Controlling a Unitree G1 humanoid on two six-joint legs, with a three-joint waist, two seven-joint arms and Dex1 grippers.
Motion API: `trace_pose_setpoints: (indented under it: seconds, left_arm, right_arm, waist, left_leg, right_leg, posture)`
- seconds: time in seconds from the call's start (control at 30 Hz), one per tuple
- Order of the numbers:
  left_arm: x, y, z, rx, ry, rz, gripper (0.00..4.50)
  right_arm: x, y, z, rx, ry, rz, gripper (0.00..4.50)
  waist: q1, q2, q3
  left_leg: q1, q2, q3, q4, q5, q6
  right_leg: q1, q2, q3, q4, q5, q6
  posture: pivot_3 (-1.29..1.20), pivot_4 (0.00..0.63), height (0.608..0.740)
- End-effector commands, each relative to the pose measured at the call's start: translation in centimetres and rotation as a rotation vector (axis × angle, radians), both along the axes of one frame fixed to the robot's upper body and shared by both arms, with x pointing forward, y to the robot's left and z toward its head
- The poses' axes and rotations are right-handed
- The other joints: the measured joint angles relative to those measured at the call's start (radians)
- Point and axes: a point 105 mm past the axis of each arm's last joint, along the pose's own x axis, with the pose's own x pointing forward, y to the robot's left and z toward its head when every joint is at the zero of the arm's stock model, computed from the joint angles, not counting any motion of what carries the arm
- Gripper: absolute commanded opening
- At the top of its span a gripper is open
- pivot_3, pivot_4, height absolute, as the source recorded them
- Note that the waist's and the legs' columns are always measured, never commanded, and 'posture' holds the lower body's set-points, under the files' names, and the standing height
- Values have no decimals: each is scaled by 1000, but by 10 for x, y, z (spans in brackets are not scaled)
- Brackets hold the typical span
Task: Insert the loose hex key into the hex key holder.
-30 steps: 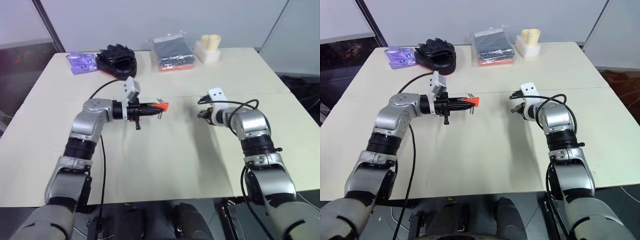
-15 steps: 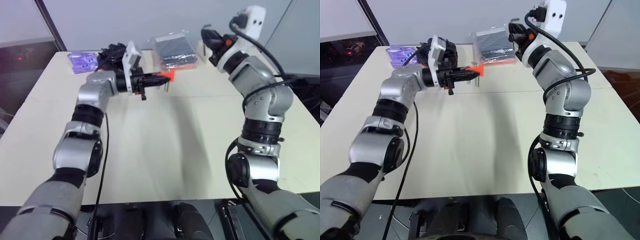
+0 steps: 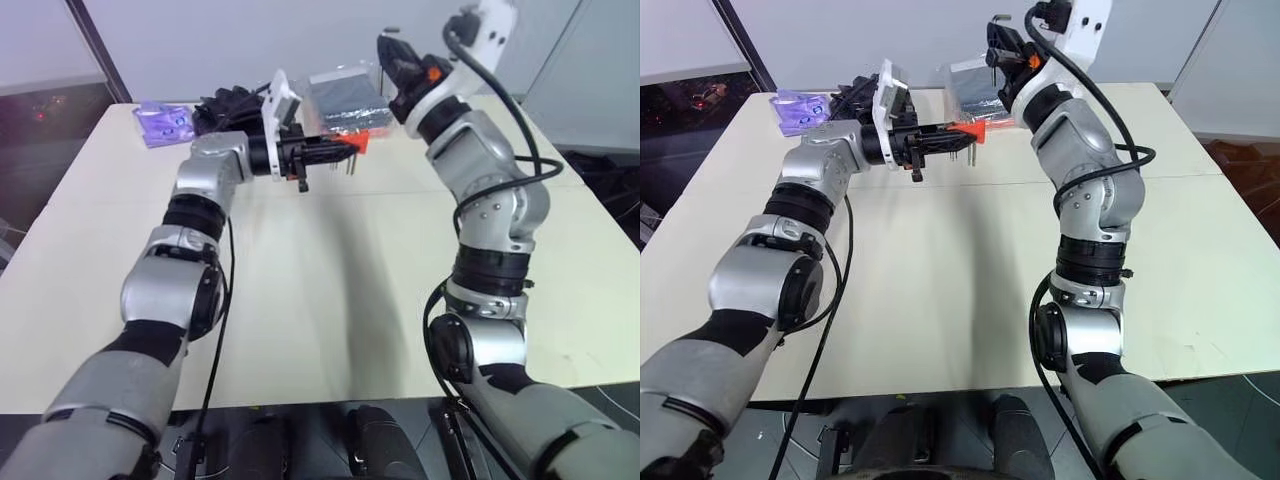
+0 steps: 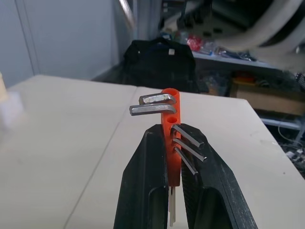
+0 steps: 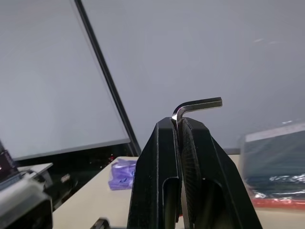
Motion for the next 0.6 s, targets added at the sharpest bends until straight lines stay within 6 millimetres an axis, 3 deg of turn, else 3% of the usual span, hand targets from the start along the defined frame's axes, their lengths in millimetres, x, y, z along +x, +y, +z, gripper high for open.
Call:
trace_pose_setpoints:
  seconds: [0.03, 0.6]
  left_arm:
    - [-1, -2, 21, -23, -68, -2, 0]
    - [0, -3, 34, -74, -82, 14, 0]
  right_arm:
    - [-13, 3, 16, 10, -76, 18, 37]
    - [-20, 16, 0, 5, -50, 46, 37]
  waist:
    - [0, 0, 0]
    - [0, 0, 0]
  left_leg:
    - [0, 0, 0, 0, 0, 0]
    - [0, 0, 0, 0, 0, 0]
  right_leg:
    - [0, 0, 0, 0, 0, 0]
    - [0, 1, 0, 0, 0, 0]
  posture:
    - [0, 150, 740]
    - [0, 150, 740]
